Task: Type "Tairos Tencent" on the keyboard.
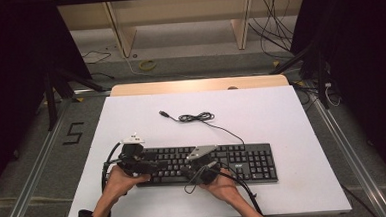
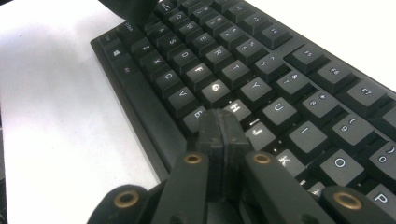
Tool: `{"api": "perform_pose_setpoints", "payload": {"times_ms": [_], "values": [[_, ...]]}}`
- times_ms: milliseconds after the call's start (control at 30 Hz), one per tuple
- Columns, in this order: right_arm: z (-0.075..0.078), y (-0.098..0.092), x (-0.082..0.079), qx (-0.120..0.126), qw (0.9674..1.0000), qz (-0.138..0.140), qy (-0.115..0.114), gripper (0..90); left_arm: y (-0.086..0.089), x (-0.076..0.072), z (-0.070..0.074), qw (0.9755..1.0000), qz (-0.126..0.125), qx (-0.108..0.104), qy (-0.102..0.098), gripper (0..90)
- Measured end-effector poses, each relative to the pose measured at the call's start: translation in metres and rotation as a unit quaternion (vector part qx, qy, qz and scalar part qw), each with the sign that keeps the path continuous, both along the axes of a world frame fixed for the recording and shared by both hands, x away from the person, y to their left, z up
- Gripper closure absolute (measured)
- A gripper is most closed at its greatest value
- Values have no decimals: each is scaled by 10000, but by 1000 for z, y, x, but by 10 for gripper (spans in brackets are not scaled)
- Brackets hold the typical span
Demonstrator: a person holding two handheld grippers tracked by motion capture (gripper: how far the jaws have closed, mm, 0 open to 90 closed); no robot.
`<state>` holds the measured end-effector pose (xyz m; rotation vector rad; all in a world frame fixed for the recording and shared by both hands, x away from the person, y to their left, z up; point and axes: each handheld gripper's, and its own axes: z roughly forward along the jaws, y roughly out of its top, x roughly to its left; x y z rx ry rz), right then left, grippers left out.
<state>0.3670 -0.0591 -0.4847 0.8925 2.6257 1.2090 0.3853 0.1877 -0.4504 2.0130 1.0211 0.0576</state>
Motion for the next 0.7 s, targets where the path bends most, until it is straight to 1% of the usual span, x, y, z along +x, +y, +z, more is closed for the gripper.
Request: {"api": "perform_pose_setpoints", "payload": {"times_ms": [133,200,233,333,433,567,700], "values": [[0,1,-1,-37,10000,-4,-27,900,0,0,0,10000,-10,10,-8,323],[1,0,-1,-4,10000,-55,45,900,0,0,0,10000,-16,18,-15,323],[2,-1,-1,10,10000,-44,42,900,0,0,1,10000,-17,19,-23,323],[9,-6,-1,248,9997,-88,11,890,0,0,1,10000,4,-5,-19,323],[15,-13,-2,380,9992,-131,-38,867,0,0,0,10000,-6,12,-12,323],[19,-22,-1,497,9986,-197,-52,804,-1,0,0,10000,16,-17,25,328],[24,-33,0,593,9979,-263,-74,690,-1,1,0,10000,25,-11,7,329]]}}
